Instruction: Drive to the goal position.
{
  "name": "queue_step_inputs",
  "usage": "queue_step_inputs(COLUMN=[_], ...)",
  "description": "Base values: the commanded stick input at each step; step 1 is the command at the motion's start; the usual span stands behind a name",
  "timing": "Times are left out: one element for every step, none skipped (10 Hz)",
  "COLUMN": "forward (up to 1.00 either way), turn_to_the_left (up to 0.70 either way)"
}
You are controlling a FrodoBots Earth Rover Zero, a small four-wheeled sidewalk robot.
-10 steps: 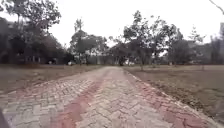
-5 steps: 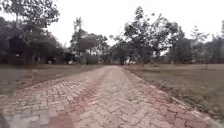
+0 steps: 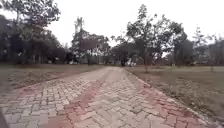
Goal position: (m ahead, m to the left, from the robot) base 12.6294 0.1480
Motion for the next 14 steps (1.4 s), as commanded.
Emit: queue_step_inputs(forward=[0.7, 0.7, 0.7, 0.7, 0.7, 0.7, 0.7, 0.7, 0.7, 0.7, 0.7, 0.7, 0.7, 0.7], turn_to_the_left=[0.02, 0.02, 0.02, 0.02, 0.02, 0.02, 0.02, 0.02, 0.02, 0.02, 0.02, 0.02, 0.02, 0.02])
